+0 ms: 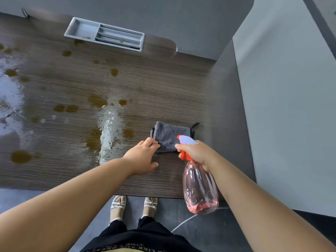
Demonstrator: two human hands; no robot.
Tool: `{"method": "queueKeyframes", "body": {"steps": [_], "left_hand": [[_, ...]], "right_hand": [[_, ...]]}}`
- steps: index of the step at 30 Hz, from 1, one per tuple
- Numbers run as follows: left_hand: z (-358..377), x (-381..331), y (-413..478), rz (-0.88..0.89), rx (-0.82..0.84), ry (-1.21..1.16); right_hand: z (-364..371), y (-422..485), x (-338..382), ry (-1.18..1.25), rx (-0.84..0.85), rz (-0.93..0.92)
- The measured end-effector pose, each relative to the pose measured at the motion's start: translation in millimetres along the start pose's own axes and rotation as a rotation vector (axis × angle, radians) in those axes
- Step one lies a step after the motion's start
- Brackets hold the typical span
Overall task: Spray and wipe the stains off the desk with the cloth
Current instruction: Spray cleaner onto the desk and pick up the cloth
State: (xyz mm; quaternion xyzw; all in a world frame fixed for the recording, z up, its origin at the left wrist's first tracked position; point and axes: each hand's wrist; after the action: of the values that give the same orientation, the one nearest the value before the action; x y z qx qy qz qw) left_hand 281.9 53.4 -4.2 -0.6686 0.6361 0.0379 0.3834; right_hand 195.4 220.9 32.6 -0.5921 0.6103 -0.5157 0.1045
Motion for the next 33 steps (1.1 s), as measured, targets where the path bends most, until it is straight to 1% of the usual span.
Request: {"method": "queueKeyframes", "body": {"steps": [3, 5, 9, 13, 18, 23, 26, 28, 33], "left_hand": [[0.3, -0.4, -0.5, 0.001, -0.004, 0.004], [0.7, 0.1, -0.3, -0.001, -0.003, 0.004], [1.4, 1.1, -0.5, 0.001, -0.001, 0.002], [1.4, 0.8, -0.7, 0.002, -0.007, 0.0], [3.7, 1.9, -3.0, 0.012, -0.01, -0.017], [2.0, 5.7, -9.2, 0.019, -0.029, -0.095], [2.3, 10.1, -13.6, 0.004, -0.065, -0.089], [1.8, 12.2, -15.7, 0.0, -0.061, -0.079], [1.3, 12.0, -16.5, 0.0, -0.044, -0.057]], "right_hand": [[8.2, 1.9, -4.9, -0.071, 0.046, -0.011], [12.5, 2.2, -9.0, -0.075, 0.047, 0.01], [9.3, -2.1, -16.1, -0.029, 0.001, 0.06], [4.4, -7.9, -14.4, 0.052, 0.002, 0.062], [5.1, -8.5, -3.1, 0.04, -0.025, 0.026], [15.3, -8.4, 10.8, -0.001, 0.039, -0.065], [21.7, -5.1, 18.6, -0.048, 0.034, -0.109], [24.6, -2.5, 22.2, -0.057, 0.034, -0.14], [24.5, -4.1, 24.4, -0.088, 0.029, -0.134]]}}
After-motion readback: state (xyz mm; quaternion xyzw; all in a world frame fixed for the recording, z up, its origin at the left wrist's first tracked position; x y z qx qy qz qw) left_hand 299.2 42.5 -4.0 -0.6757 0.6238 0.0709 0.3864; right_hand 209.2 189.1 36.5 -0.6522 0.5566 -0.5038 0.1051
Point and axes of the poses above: each hand's wrist, its own y-axis towards the middle knuckle, its own z-axis out of the palm, x = y × z, and after that the axes turned 8 degrees about -y, right-handed
